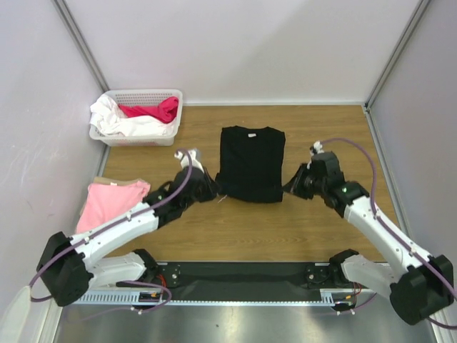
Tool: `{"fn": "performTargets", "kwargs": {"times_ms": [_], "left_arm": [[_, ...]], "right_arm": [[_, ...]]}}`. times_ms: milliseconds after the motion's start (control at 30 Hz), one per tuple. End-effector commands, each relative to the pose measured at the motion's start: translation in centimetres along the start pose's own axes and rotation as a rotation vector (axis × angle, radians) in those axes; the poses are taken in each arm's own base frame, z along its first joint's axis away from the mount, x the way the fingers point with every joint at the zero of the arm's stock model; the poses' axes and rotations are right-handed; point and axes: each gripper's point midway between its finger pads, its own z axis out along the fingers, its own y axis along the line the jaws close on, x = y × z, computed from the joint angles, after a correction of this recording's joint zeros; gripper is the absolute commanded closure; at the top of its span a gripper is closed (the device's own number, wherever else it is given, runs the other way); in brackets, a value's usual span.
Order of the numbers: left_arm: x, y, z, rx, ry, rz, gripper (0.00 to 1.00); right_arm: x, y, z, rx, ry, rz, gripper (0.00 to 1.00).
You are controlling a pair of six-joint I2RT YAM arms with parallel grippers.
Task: Fold and stack the t-shirts
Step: Fold the tshirt
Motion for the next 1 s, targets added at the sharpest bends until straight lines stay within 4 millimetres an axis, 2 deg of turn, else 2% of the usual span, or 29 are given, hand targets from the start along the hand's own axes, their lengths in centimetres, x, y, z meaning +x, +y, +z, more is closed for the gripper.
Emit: {"fn": "performTargets", "kwargs": {"times_ms": [0,167,200,233,267,300,333,367,400,433,467,500,533,567,600,633,667,700,733,767,800,867,900,933,967], "left_arm": [[-4.7,-2.0,0.3,0.028,-0.045,0.075,1.00],[-9.2,-4.3,2.5,0.066,-0.046,0.108,1.00],[-10.6,-5.8,2.5,0.109,-0.050,0.121,1.00],[-10.6,-5.6,3.9,0.090,-0.025,0.128,1.00],[-11.8,-5.4,4.3,0.081,-0.033,0.125,1.00],[-13.1,-6.7,4.3,0.118,-0.033,0.130,1.00],[-13.2,-6.4,5.6,0.108,-0.013,0.129,1.00],[-14.2,-6.2,6.2,0.103,-0.018,0.120,0.99],[-16.0,-7.2,6.1,0.126,-0.043,0.110,1.00],[-16.8,-7.2,6.4,0.129,-0.050,0.095,1.00],[-17.7,-6.1,7.5,0.111,-0.054,0.073,1.00],[-19.4,-6.8,7.6,0.136,-0.088,0.063,1.00],[-19.8,-7.1,8.1,0.161,-0.079,0.063,1.00],[-19.8,-6.3,9.9,0.145,-0.059,0.054,1.00],[-21.0,-7.4,10.5,0.172,-0.076,0.058,1.00],[-21.2,-7.7,11.3,0.183,-0.072,0.056,0.99],[-20.3,-7.4,13.5,0.190,-0.036,0.047,1.00],[-21.3,-8.2,13.9,0.201,-0.048,0.024,1.00],[-21.4,-8.3,14.6,0.196,-0.040,0.013,1.00],[-21.7,-7.7,15.6,0.163,-0.046,0.006,1.00],[-21.8,-7.4,16.7,0.134,-0.036,0.000,1.00],[-22.5,-6.2,17.8,0.075,-0.054,-0.005,1.00],[-23.2,-5.9,18.8,0.056,-0.069,-0.003,1.00],[-23.5,-5.6,19.3,0.042,-0.076,-0.004,1.00],[-24.0,-4.9,19.8,0.023,-0.081,-0.008,1.00]], "right_arm": [[-4.2,0.3,0.1,0.034,-0.061,-0.020,1.00],[-9.2,1.8,1.6,-0.017,-0.082,-0.022,1.00],[-10.7,2.8,2.0,-0.035,-0.088,-0.045,1.00],[-11.6,3.0,2.2,-0.033,-0.096,-0.053,1.00],[-12.5,3.4,2.4,-0.036,-0.103,-0.062,1.00],[-13.0,3.2,3.3,-0.026,-0.092,-0.063,1.00],[-14.7,4.2,3.2,-0.045,-0.119,-0.068,1.00],[-15.6,4.3,3.3,-0.056,-0.128,-0.062,1.00],[-16.1,3.9,4.5,-0.047,-0.113,-0.042,1.00],[-17.7,4.9,4.4,-0.070,-0.140,-0.045,1.00],[-18.6,4.9,4.6,-0.082,-0.141,-0.035,1.00],[-19.4,4.9,5.0,-0.082,-0.142,-0.027,1.00],[-20.6,5.0,5.7,-0.085,-0.145,-0.021,1.00],[-21.3,5.0,6.1,-0.092,-0.144,-0.018,1.00],[-22.2,4.7,6.3,-0.091,-0.152,-0.012,1.00],[-22.8,4.4,6.7,-0.092,-0.156,-0.009,1.00],[-23.6,4.1,7.8,-0.092,-0.152,-0.012,1.00],[-24.2,3.4,8.1,-0.084,-0.156,-0.003,1.00],[-24.7,3.1,8.7,-0.085,-0.155,-0.001,1.00],[-24.8,2.1,9.9,-0.073,-0.140,0.004,1.00],[-25.7,2.2,10.1,-0.075,-0.150,0.001,1.00],[-25.9,0.7,11.6,-0.057,-0.125,0.014,1.00],[-26.8,0.9,11.6,-0.059,-0.138,0.005,1.00],[-27.0,0.4,11.9,-0.049,-0.136,0.009,1.00],[-26.8,-0.7,13.1,-0.028,-0.119,0.009,1.00]]}}
